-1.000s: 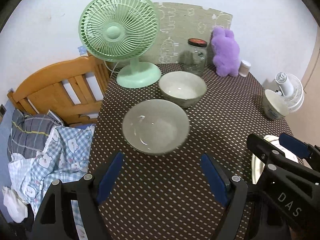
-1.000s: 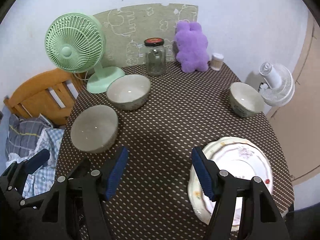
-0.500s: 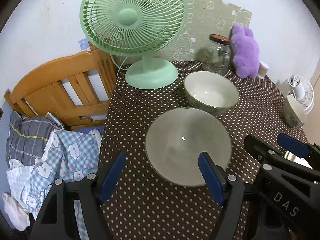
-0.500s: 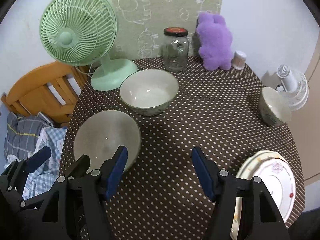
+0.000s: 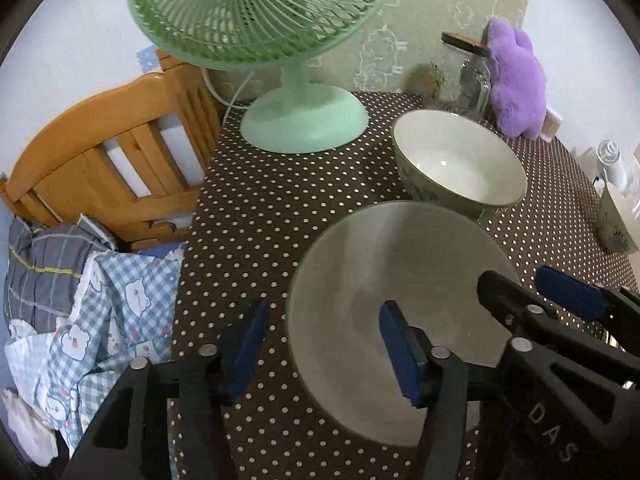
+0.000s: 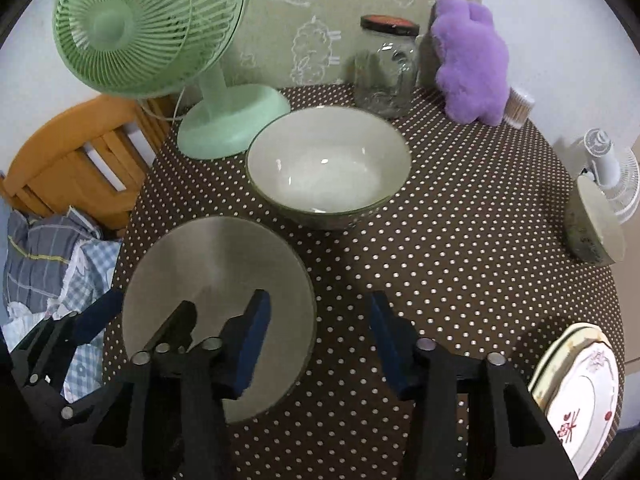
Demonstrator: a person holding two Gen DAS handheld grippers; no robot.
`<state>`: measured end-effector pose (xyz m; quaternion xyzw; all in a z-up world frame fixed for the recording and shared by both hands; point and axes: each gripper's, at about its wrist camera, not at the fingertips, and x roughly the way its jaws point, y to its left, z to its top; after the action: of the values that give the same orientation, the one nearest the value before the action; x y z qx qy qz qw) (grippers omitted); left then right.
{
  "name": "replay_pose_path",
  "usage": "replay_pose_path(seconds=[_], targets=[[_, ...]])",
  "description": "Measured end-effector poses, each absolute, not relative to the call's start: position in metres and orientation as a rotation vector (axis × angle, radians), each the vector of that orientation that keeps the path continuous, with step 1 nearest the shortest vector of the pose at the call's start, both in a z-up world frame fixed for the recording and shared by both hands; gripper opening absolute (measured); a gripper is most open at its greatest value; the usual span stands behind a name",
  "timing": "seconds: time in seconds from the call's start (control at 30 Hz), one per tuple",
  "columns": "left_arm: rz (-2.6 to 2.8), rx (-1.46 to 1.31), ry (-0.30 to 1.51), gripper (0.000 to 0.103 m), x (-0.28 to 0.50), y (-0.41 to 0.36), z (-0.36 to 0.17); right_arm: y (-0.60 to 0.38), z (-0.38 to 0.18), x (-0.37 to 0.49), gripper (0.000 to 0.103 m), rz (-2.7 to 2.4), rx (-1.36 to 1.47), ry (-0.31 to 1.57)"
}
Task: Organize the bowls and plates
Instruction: 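Move both grippers to the grey bowl rim and grasp it, then lift the grey bowl and carry it toward the plate stack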
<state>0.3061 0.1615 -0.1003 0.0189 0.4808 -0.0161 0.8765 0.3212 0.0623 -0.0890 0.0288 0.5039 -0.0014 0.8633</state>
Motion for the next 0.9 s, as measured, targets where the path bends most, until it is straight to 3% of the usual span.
replay_pose_path(seconds=[0.07, 0.27, 0.9], targets=[[-0.030, 0.042, 1.012, 0.042, 0.308, 0.160, -0.104, 0.064, -0.093, 0.323, 0.041, 0.008, 0.068, 1.059], [-0.020, 0.046, 1.022, 0.034, 0.313, 0.162, -0.110, 0.072, -0.103, 0.329, 0.020, 0.032, 0.037, 1.082], [-0.006, 0.043, 1.023, 0.033, 0.270, 0.129, -0.092, 0.053, -0.082, 0.297, 0.020, 0.058, -0.005, 1.092]])
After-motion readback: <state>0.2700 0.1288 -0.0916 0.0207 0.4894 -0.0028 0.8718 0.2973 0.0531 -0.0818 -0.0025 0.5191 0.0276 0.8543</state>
